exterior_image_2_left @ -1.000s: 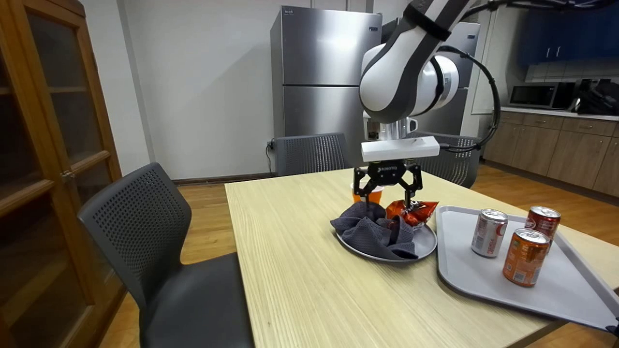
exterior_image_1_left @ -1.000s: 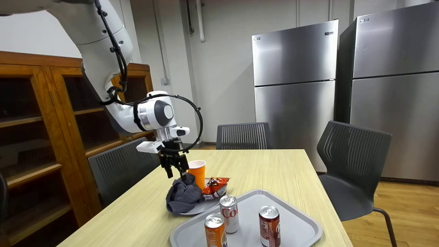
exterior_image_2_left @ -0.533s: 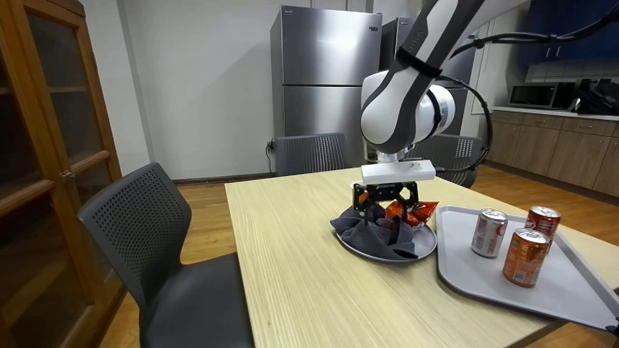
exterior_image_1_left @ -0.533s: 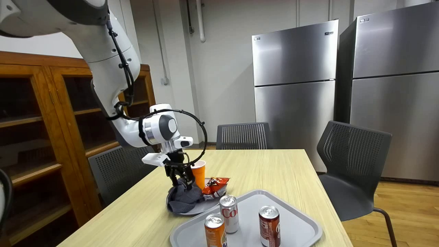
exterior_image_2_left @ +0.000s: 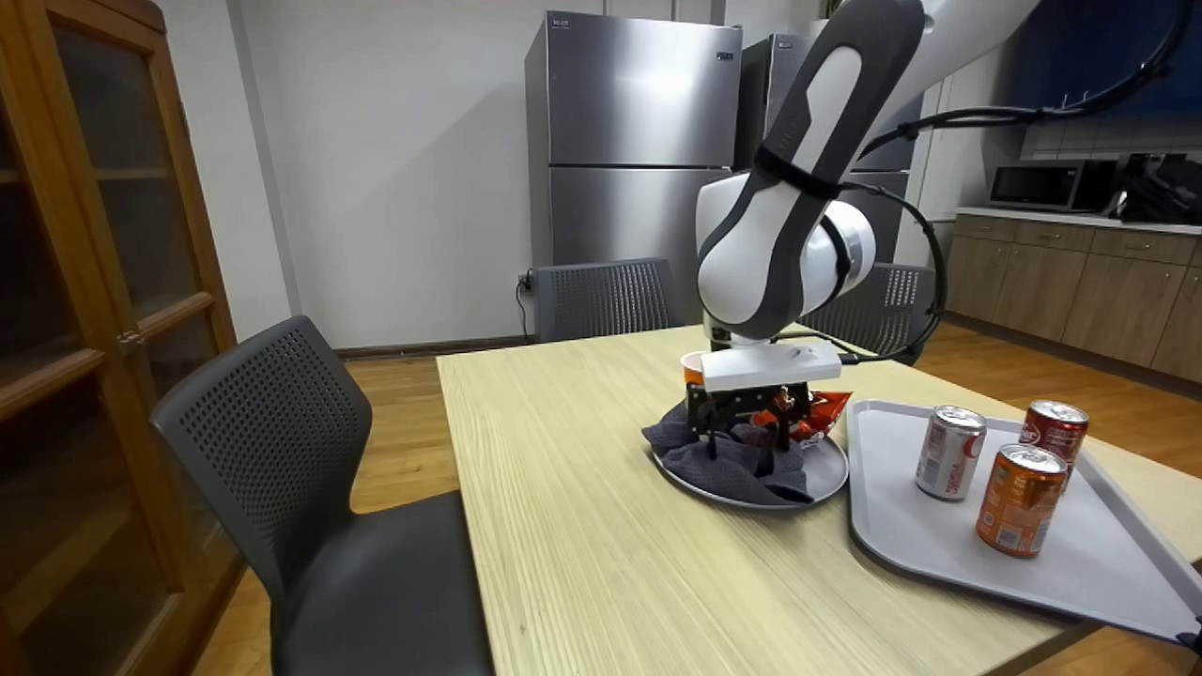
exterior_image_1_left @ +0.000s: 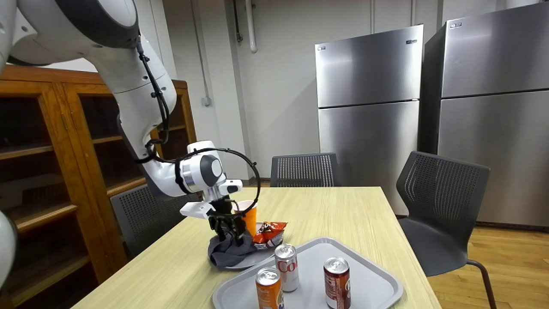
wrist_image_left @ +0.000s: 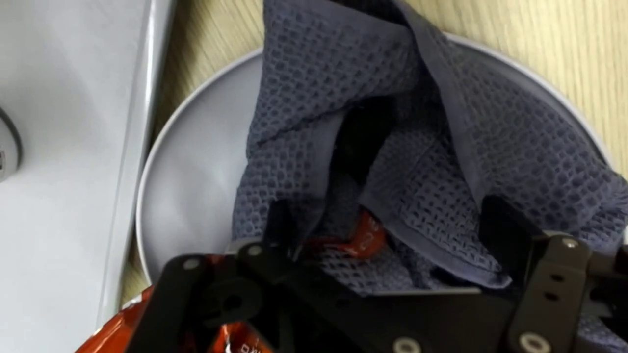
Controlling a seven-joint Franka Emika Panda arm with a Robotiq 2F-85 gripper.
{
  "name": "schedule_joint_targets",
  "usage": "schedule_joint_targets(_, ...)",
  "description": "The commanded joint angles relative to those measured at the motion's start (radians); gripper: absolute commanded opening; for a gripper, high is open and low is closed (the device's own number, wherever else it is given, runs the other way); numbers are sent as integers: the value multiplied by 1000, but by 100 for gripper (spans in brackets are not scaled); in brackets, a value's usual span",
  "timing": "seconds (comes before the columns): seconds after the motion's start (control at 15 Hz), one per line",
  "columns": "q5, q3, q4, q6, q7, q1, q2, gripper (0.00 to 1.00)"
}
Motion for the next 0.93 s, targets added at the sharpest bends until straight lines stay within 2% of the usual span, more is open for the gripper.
schedule_joint_targets(0.0,-18,-41,24,1,22,40,34,100)
schedule_joint_targets(0.73,-11,-74,41,-2,27,69,63,100)
schedule_joint_targets(0.8,-11,-73,40,-2,26,68,62,75)
schedule_joint_targets(0.87,-12,-74,39,-1,26,69,62,74)
